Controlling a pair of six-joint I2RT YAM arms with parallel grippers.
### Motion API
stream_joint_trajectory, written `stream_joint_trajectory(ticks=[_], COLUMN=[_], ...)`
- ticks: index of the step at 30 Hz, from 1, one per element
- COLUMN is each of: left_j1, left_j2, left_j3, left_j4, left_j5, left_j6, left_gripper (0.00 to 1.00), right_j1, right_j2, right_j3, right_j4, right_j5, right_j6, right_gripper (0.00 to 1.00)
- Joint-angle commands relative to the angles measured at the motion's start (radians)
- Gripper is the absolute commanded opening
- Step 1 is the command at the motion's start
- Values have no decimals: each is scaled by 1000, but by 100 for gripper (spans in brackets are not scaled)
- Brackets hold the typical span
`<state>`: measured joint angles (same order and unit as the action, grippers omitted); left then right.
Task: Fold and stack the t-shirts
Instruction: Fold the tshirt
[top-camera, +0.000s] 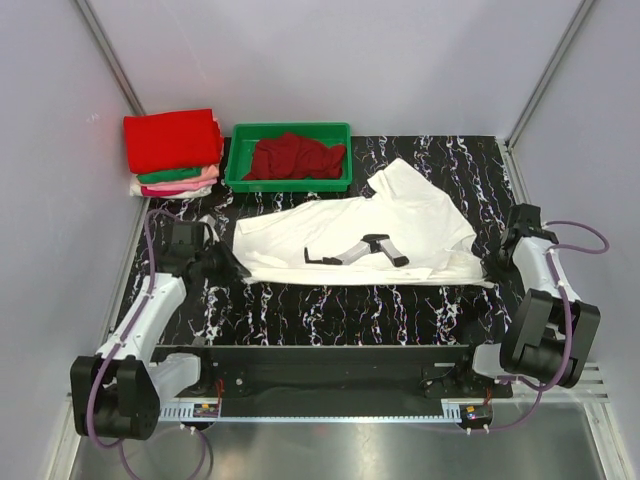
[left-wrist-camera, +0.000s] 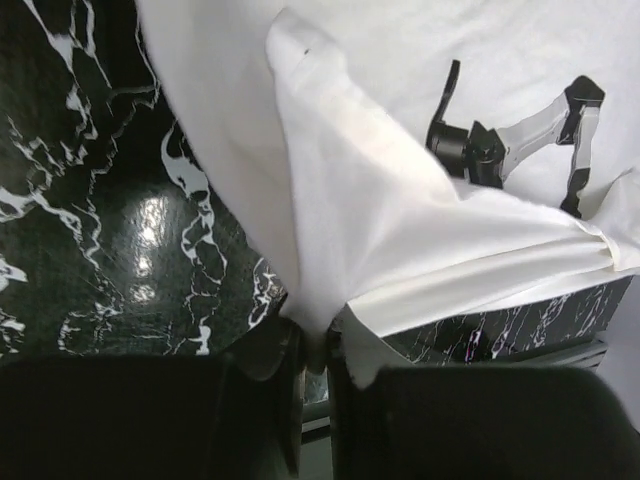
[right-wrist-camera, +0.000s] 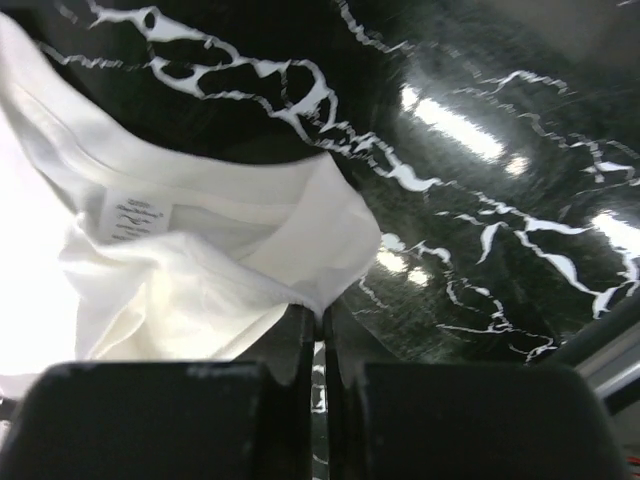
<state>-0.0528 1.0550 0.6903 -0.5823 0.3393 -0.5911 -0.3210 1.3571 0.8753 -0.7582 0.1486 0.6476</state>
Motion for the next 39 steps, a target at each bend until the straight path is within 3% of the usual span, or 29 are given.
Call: stream_joint_trajectory(ticks=[1,3,4,6,7,8,10,13,18,21,26,33,39], left_j1=[-18,-31,-57,-73,-74,-74,-73,-73,-73,-73,-73,-71,-68], left_j2=[-42,-62,-67,-90,-99,-105,-118,-118,-110,-76,-52,22,33], left_j3=[-57,-112,-123,-138,-137,-120,-85,-12,122,155,178,146,114], left_j4=[-1,2,6,-2,-4,-22,-53,-88,-146,-154,-165,-51,-33], left_j5=[-17,-10,-3,6,12,12,-3,-6,-51,-69,-131,-22,-71], left_j6=[-64,-97,-107,-130,-131,-128,-99,-44,88,167,243,185,226], left_gripper=[18,31,36,49,51,54,58,61,64,63,64,63,63], right_j1=[-33,-33,-33,-33,-33,-33,-33,-33,-33,-30,-29,-15,14], right_j2=[-10,-18,-27,-67,-81,-94,-136,-182,-282,-264,-165,-24,72], right_j3=[13,13,7,-18,-22,-28,-35,-30,-99,-134,-124,-81,-36], right_j4=[8,-6,-15,-20,-26,-29,-36,-44,81,146,207,287,333], right_j5=[151,135,126,85,77,74,78,49,-243,-363,-394,-388,-360], right_j6=[-16,-9,-5,7,14,14,18,18,-29,-37,-69,-68,-66], right_gripper=[4,15,37,61,83,92,100,100,91,88,86,80,78])
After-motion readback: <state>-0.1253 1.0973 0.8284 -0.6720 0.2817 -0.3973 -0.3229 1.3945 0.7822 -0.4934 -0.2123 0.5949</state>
